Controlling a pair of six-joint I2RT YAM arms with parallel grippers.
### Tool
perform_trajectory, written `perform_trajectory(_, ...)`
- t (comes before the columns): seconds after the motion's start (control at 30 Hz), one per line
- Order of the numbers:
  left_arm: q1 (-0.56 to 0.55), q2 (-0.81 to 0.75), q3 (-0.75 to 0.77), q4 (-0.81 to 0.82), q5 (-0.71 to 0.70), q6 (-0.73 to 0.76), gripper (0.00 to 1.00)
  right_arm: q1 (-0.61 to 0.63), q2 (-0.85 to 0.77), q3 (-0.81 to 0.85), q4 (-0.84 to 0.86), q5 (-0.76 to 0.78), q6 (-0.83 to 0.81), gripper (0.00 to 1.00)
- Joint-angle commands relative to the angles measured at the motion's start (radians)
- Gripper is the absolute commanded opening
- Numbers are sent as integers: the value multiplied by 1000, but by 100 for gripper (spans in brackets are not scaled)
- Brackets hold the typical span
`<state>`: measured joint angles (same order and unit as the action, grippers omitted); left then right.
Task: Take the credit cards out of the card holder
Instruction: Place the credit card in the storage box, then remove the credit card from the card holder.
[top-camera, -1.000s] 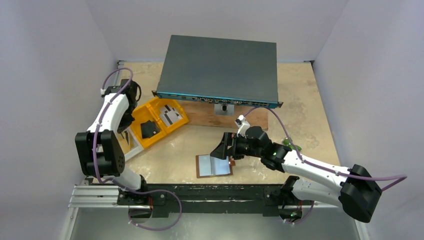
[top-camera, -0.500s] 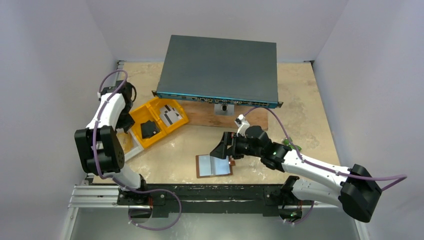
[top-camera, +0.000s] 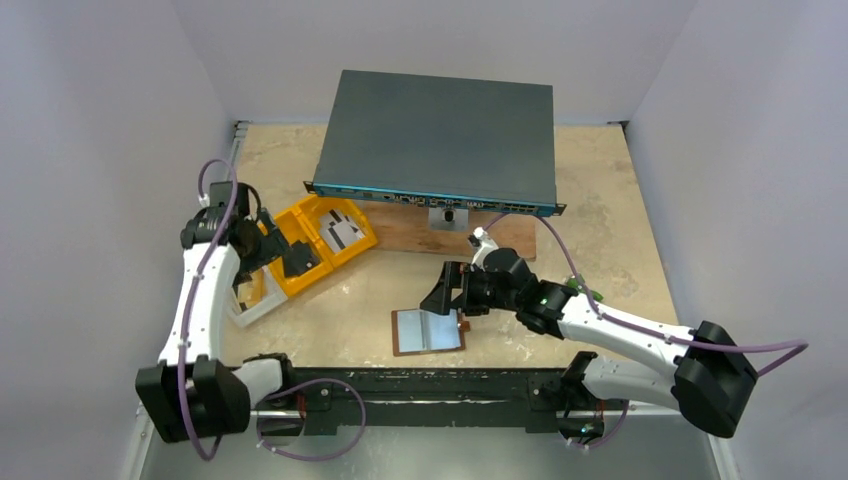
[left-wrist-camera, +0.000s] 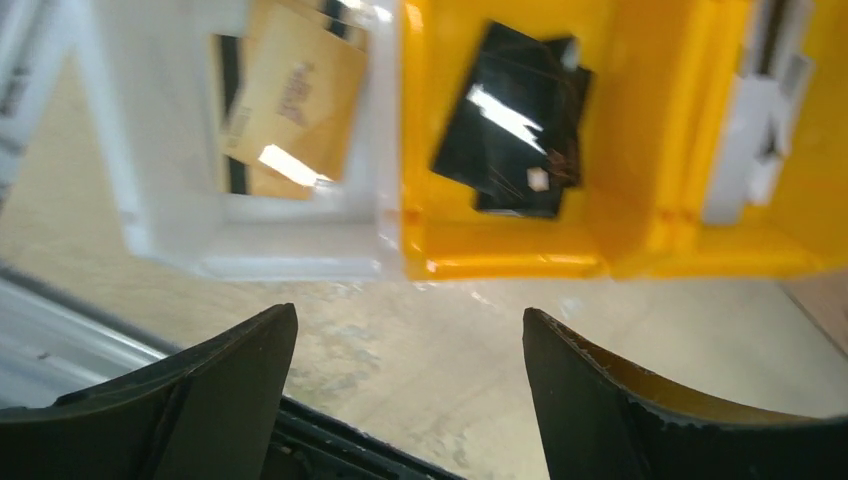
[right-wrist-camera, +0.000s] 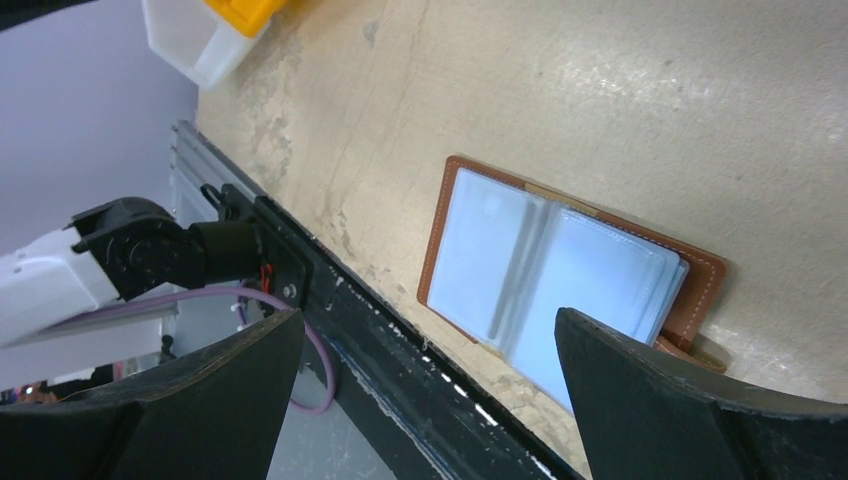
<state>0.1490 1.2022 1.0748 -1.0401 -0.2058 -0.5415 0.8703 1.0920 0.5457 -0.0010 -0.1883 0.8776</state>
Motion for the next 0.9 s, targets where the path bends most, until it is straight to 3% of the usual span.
perform_trajectory(0.0, -45, -150, -100, 127, 344, 75, 84, 3, 2, 65, -37, 84, -6, 99)
perform_trajectory(0.27, -295, -243, -247, 286, 596, 14, 84, 31, 35, 73, -56, 182, 38, 96)
perform_trajectory(0.43, -499, -230, -314, 374, 592, -36, 86, 120, 92, 119, -95, 309, 68, 92)
perform_trajectory(0.53, -513, -234, -368, 396, 602, -59, 86, 199, 148, 162, -123, 385, 93, 85)
perform_trajectory(0.63, -513, -253, -373, 316, 479, -78, 86, 265, 231, 220, -169, 463, 110, 78)
perform_trajectory(0.73, -511, -265, -373, 255, 360, -114, 88, 316, 314, 290, -219, 518, 111, 64)
perform_trajectory(0.87, -507, -286, -412, 265, 339, -165, 88, 364, 422, 399, -322, 577, 110, 60)
